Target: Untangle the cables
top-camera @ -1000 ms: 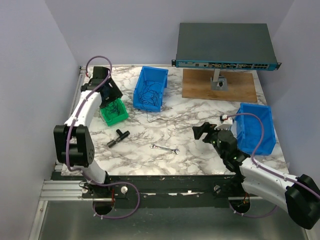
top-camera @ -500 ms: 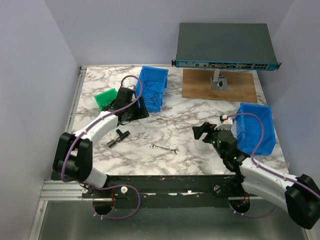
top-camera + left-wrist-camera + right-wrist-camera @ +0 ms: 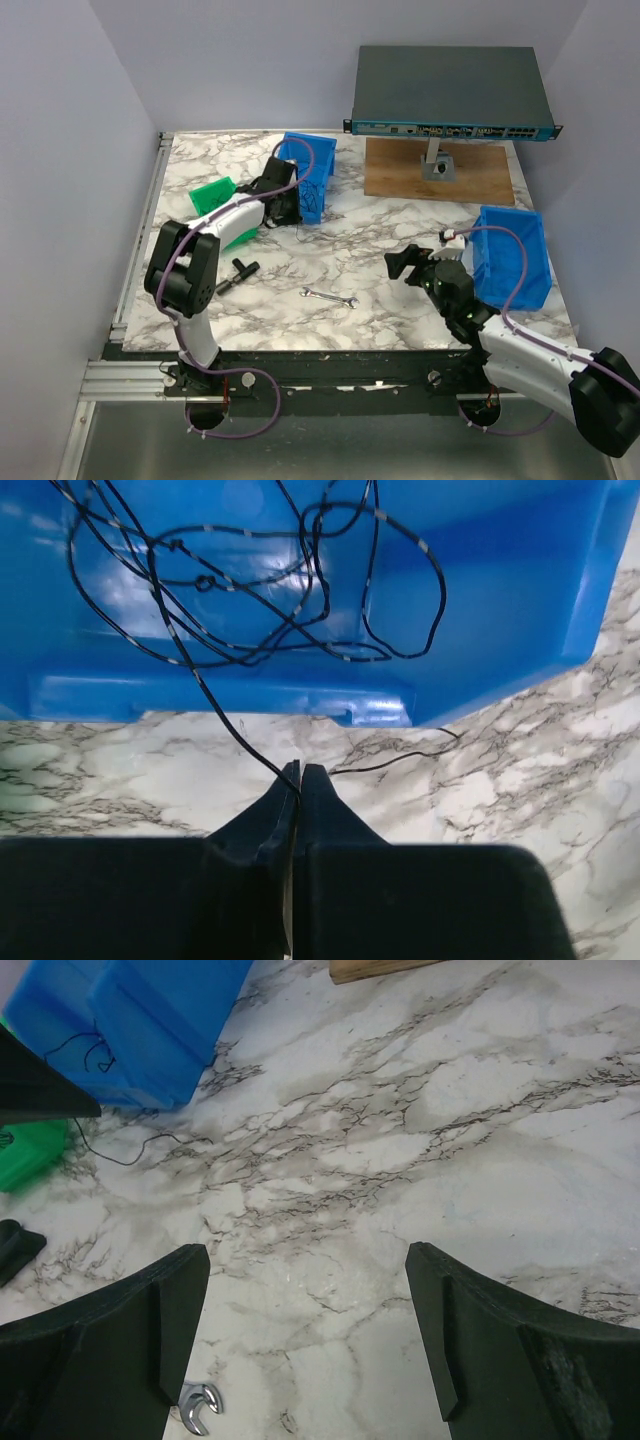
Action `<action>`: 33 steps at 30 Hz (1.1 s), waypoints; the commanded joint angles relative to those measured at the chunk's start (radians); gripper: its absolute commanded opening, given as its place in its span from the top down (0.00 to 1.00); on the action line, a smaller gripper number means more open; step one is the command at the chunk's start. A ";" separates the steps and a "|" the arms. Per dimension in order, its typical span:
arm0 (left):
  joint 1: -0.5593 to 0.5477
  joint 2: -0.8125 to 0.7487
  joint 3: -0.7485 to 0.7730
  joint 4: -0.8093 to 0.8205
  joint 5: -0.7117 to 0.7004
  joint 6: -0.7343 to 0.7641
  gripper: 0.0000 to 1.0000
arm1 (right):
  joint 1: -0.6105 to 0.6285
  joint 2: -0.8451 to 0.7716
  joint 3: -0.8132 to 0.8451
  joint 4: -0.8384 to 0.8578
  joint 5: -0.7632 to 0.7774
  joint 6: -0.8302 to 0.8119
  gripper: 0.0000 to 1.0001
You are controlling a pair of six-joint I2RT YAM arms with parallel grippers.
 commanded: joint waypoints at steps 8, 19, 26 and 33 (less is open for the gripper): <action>0.003 0.016 0.472 -0.460 -0.367 0.203 1.00 | 0.002 0.020 -0.004 0.022 0.001 0.006 0.12; 0.016 0.271 0.966 -0.572 -0.423 0.259 1.00 | 0.001 0.038 0.002 0.025 0.001 0.004 0.12; 0.021 0.359 0.938 -0.486 -0.416 0.251 1.00 | 0.003 0.041 0.004 0.027 0.010 0.000 0.12; 0.020 0.452 0.932 -0.518 -0.265 0.230 0.96 | 0.002 0.044 0.006 0.027 0.013 -0.002 0.12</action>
